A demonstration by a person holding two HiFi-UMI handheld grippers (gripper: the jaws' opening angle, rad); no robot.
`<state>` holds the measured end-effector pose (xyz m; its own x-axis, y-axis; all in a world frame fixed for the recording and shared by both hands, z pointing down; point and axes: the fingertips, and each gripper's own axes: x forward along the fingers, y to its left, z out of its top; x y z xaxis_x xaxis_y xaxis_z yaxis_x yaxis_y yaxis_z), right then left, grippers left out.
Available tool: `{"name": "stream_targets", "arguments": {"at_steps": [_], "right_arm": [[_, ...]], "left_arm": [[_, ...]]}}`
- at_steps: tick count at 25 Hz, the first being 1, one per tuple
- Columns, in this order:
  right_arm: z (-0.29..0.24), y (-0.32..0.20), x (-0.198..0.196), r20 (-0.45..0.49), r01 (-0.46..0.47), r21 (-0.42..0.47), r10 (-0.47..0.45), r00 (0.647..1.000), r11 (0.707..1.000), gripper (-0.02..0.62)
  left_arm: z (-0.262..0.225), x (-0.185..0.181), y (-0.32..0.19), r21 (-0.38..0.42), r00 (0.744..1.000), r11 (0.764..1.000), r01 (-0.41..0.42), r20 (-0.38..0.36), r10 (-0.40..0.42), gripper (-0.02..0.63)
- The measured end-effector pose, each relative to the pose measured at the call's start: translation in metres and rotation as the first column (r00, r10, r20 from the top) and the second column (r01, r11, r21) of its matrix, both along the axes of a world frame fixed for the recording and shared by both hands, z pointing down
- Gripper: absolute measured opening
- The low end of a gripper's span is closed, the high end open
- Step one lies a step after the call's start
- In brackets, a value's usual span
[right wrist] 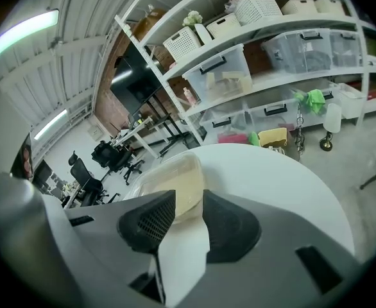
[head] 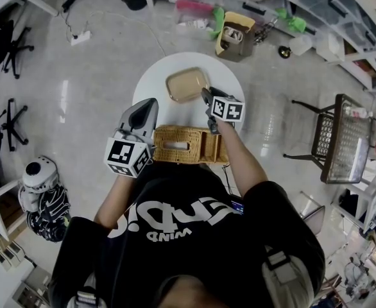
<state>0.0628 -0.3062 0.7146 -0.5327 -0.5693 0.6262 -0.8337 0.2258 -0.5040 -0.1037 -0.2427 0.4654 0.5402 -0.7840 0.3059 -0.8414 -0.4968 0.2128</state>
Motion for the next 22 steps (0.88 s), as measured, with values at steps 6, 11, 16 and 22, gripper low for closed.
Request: {"name": "stream_targets", "arguments": {"at_steps": [6,11,16,22], "right_arm": [[-0.007,0.003,0.005,0.005,-0.021,0.001,0.021,1.000,1.000,0.110],[-0.019,0.006,0.007,0.038,-0.053,-0.008,0.053,0.998,0.999,0.083],[-0.036,0.011,0.006,0.070,-0.061,0.009,0.060,0.996,0.998,0.043],[-0.070,0.020,0.002,0.113,-0.051,0.080,0.042,0.993,0.995,0.043]], "left_arm": [[-0.002,0.005,0.005,0.005,1.000,1.000,-0.001,-0.002,0.001,0.000],[-0.004,0.004,0.010,0.009,1.000,1.000,0.000,-0.008,0.000,0.000],[-0.009,0.006,0.012,0.022,1.000,1.000,0.002,-0.012,-0.002,0.000],[-0.016,0.012,0.019,0.043,1.000,0.999,-0.004,-0.015,0.005,0.000]]}}
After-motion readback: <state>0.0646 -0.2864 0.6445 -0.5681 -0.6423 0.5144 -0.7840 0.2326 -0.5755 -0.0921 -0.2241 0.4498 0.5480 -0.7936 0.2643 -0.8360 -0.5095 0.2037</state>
